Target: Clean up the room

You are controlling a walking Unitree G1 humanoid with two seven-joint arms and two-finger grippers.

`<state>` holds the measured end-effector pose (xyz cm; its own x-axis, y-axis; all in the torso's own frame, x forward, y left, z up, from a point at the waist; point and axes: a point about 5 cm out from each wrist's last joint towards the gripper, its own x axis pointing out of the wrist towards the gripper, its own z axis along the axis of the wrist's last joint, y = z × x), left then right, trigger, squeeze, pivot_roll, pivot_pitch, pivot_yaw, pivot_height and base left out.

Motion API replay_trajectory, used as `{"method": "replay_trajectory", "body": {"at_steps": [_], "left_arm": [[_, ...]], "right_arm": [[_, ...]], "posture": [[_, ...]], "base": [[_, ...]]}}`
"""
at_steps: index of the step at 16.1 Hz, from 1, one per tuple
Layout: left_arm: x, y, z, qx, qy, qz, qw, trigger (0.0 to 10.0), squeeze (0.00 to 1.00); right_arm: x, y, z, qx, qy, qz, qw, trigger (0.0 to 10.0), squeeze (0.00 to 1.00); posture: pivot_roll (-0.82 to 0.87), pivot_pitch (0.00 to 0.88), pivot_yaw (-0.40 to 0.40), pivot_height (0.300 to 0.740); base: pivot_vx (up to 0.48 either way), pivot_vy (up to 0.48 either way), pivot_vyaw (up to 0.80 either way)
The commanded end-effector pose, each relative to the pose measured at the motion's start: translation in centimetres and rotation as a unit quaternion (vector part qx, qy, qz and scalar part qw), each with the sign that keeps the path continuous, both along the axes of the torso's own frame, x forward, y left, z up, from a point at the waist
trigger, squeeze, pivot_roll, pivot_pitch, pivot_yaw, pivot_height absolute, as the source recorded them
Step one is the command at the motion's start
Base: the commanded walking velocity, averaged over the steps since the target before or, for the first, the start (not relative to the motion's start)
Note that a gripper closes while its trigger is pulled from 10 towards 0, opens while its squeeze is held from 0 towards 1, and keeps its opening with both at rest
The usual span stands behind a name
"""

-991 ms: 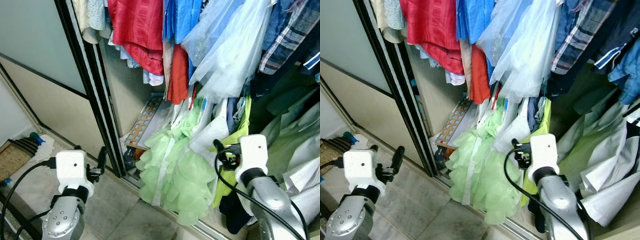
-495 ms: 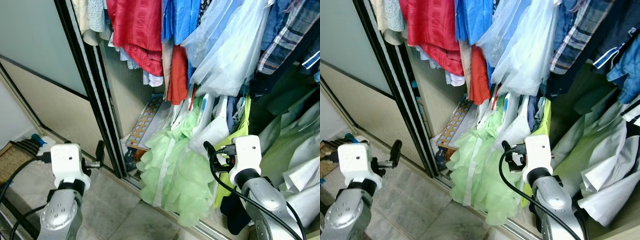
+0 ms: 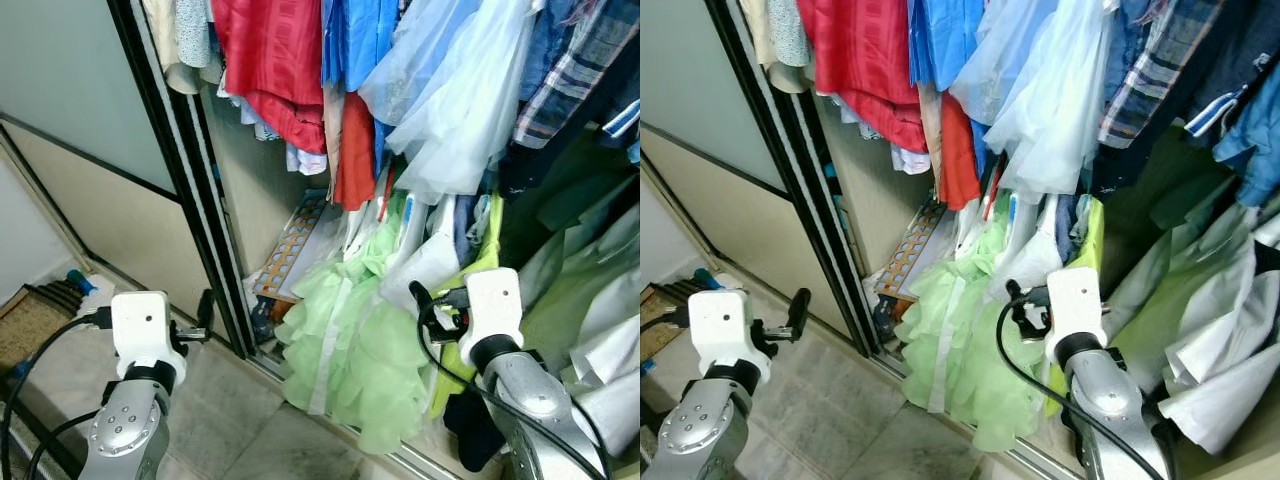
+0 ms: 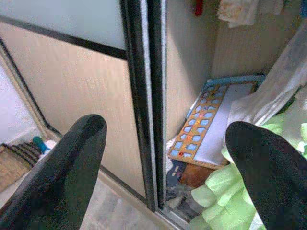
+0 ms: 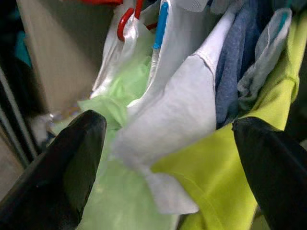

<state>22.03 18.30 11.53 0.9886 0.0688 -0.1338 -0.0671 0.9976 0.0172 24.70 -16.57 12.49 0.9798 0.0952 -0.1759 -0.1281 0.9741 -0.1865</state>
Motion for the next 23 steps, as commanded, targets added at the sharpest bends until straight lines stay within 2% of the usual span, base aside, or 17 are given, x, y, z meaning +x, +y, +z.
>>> {"method": "replay_trajectory", "body": {"at_steps": [1, 10, 14, 16, 20, 22, 23], "left_arm": [[0.1, -0.1, -0.1, 0.004, 0.005, -0.006, 1.0, 10.0, 0.0], [0.5, -0.2, 0.0, 0.009, 0.011, -0.011, 1.0, 10.0, 0.0], [1.2, -0.2, 0.0, 0.018, 0.007, 0.004, 1.0, 10.0, 0.0], [1.2, -0.2, -0.4, 0.022, 0.011, 0.013, 1.0, 10.0, 0.0], [1.5, -0.8, -0.4, 0.0, -0.002, 0.035, 0.999, 10.0, 0.0], [1.7, -1.1, 0.3, 0.011, -0.023, 0.047, 0.999, 10.0, 0.0], [1.6, -1.1, 0.6, 0.03, -0.034, 0.04, 0.998, 10.0, 0.0]], "right_arm": [[0.1, 0.7, 0.0, 0.005, -0.002, 0.012, 1.0, 10.0, 0.0], [0.4, 1.1, 0.0, 0.01, -0.001, 0.023, 1.0, 10.0, 0.0], [0.7, 1.5, 0.0, 0.017, -0.002, 0.031, 0.999, 10.0, 0.0], [0.8, 1.8, -0.3, 0.037, 0.002, 0.039, 0.999, 10.0, 0.0], [1.9, 3.1, -0.4, 0.022, 0.003, 0.086, 0.996, 10.0, 0.0], [3.3, 4.2, -0.6, 0.011, 0.003, 0.115, 0.993, 10.0, 0.0], [3.9, 4.8, -0.2, 0.007, -0.003, 0.133, 0.991, 10.0, 0.0]], "posture": [[-0.22, 0.0, 0.039, 0.74], [-0.22, 0.0, 0.049, 0.74], [-0.22, 0.0, 0.054, 0.74], [-0.21, 0.0, 0.033, 0.74], [-0.13, 0.0, -0.049, 0.74], [-0.06, 0.0, -0.1, 0.74], [-0.05, 0.0, -0.108, 0.74]], "base": [[0.0, 0.0, 0.8], [0.0, 0.0, 0.8], [0.0, 0.0, 0.8], [0.0, 0.0, 0.4], [0.0, 0.0, 0.0], [0.0, 0.0, 0.0], [0.0, 0.0, 0.0]]}}
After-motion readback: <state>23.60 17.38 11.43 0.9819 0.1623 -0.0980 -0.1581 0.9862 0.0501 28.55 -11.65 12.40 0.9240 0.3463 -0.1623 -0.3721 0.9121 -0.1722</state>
